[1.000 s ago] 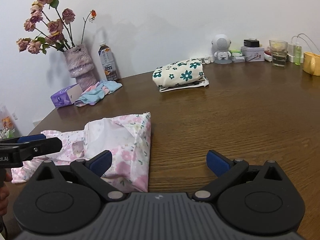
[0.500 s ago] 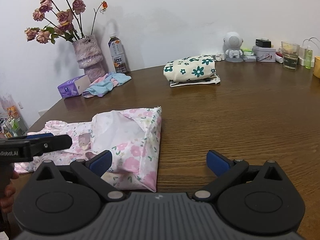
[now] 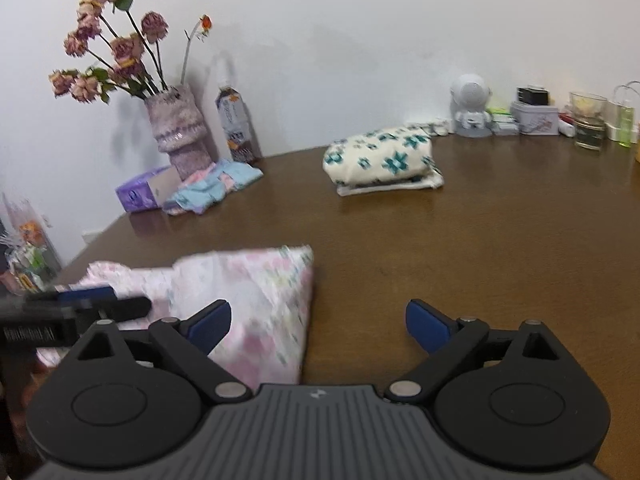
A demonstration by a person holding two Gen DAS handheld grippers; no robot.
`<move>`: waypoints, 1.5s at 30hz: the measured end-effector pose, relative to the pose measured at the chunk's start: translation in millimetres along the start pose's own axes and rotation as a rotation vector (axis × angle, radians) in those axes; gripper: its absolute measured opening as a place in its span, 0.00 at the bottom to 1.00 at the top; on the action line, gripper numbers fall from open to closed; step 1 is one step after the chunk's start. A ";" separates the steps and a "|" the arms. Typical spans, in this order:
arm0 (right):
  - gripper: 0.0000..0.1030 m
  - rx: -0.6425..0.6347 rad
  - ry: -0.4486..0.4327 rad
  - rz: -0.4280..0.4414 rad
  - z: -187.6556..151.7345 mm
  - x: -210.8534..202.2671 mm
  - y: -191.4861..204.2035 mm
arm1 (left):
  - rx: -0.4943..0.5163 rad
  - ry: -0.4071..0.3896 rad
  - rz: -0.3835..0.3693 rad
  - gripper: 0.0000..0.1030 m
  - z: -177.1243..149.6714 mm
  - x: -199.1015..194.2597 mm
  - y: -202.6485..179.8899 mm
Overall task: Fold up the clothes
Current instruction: 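Lower both open grippers toward the edge of the folded dress bundle, then close both grippers on the edge of the folded bundle, then hold the bundle edge with both grippers and start lifting it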
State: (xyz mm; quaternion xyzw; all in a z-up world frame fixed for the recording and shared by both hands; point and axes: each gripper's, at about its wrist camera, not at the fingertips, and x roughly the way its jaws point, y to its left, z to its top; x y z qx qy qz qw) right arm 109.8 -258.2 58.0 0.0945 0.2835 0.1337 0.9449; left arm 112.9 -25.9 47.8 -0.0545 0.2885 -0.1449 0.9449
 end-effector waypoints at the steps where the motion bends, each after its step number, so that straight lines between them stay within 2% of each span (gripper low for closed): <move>1: 0.91 -0.001 -0.002 0.012 4.3 3.2 0.9 | 0.001 0.003 -0.006 0.76 0.7 2.2 0.2; 4: 0.81 0.004 0.018 0.035 17.0 22.2 7.0 | 0.007 0.021 -0.018 0.71 2.0 11.5 -0.1; 7: 0.74 0.024 0.064 0.036 15.0 41.1 10.7 | 0.004 0.064 -0.024 0.53 -1.5 22.1 3.0; 8: 0.69 0.031 0.081 0.035 13.4 47.4 12.0 | -0.004 0.077 -0.026 0.48 -3.1 25.0 5.4; 9: 0.62 0.038 0.097 0.034 11.8 53.6 13.3 | -0.010 0.088 -0.029 0.47 -4.2 27.6 7.4; 10: 0.59 0.045 0.114 0.033 10.2 59.8 14.6 | -0.009 0.089 -0.030 0.47 -3.7 29.5 7.6; 12: 0.41 0.059 0.147 0.032 6.9 72.3 17.1 | -0.008 0.091 -0.032 0.47 -2.6 33.2 8.1; 14: 0.37 0.033 0.148 0.018 0.8 77.4 23.8 | -0.007 0.093 -0.034 0.47 -1.6 37.0 8.6; 19: 0.39 -0.030 0.132 -0.017 -4.7 74.3 36.9 | -0.004 0.099 -0.040 0.47 1.1 46.3 9.8; 21: 0.53 -0.002 0.114 -0.014 -4.1 67.0 33.4 | -0.002 0.101 -0.041 0.30 1.7 50.0 10.4; 23: 0.54 0.028 0.086 -0.009 -2.6 56.9 26.3 | 0.007 0.104 -0.029 0.18 -1.6 52.6 12.0; 25: 0.54 0.058 0.062 -0.009 -0.7 48.6 19.0 | 0.003 0.102 -0.033 0.15 -2.4 49.7 13.0; 28: 0.48 0.082 0.040 -0.011 4.4 46.6 10.9 | 0.012 0.097 -0.031 0.14 -4.9 44.4 12.3; 30: 0.29 0.074 0.034 -0.006 9.4 52.9 10.7 | 0.007 0.096 -0.029 0.14 -6.9 41.5 12.9; 32: 0.18 0.045 0.044 -0.012 11.8 64.2 14.5 | 0.003 0.092 -0.022 0.15 -7.7 37.6 14.0; 34: 0.12 0.007 0.060 -0.023 13.2 77.6 19.8 | -0.003 0.081 -0.015 0.16 -6.7 32.3 14.9; 36: 0.10 -0.013 0.086 -0.030 11.4 88.1 22.9 | -0.006 0.059 -0.014 0.19 -4.7 25.6 14.4; 38: 0.10 -0.014 0.107 -0.031 7.9 93.5 23.2 | 0.004 0.028 -0.030 0.26 -2.3 19.1 11.3; 41: 0.14 0.007 0.096 -0.024 6.8 87.8 20.3 | 0.040 -0.011 -0.064 0.27 -0.9 14.1 5.1; 45: 0.20 0.054 0.042 -0.013 6.7 59.6 11.9 | 0.071 0.028 -0.088 0.24 -3.2 25.7 -0.4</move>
